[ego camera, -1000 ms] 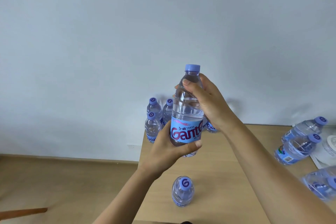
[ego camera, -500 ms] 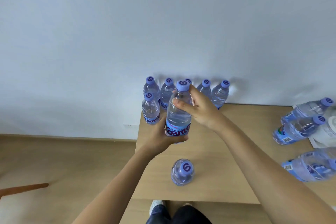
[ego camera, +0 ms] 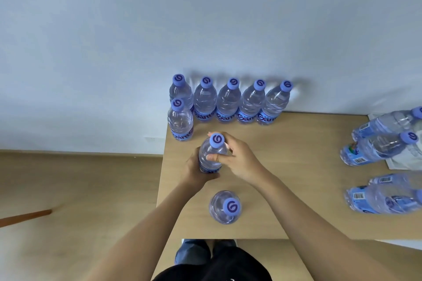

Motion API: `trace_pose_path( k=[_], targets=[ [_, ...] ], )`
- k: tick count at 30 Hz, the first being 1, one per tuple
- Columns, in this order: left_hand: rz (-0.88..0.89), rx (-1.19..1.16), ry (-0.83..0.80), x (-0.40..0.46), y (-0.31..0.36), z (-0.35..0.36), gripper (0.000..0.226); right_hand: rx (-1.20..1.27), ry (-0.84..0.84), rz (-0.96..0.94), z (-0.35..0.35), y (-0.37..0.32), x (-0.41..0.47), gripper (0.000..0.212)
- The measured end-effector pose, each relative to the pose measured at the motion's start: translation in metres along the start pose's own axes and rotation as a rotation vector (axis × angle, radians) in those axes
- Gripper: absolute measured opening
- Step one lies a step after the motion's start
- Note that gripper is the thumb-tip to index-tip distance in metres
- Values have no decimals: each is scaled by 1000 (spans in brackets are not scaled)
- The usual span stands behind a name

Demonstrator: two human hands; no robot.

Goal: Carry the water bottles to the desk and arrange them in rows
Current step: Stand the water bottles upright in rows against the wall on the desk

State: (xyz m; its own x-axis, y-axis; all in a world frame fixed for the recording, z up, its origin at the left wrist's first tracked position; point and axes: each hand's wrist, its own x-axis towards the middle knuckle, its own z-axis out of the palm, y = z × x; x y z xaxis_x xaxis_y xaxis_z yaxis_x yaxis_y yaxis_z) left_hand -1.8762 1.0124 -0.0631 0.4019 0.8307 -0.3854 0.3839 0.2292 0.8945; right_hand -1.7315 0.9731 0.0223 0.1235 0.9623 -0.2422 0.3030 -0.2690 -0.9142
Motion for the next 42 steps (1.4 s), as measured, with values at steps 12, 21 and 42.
trace_pose_path(
  k=[12,21,42],
  targets=[
    [50,-67,76,11,-14,7,78,-49,29,-63,10,13,9,53],
    [34,-52,266,37,-7,14,79,-91,48,-154,1,7,43,55],
    [-325,-427,667,82,3,40,44,-245,129,-234,-8,2,99,54]
  ],
)
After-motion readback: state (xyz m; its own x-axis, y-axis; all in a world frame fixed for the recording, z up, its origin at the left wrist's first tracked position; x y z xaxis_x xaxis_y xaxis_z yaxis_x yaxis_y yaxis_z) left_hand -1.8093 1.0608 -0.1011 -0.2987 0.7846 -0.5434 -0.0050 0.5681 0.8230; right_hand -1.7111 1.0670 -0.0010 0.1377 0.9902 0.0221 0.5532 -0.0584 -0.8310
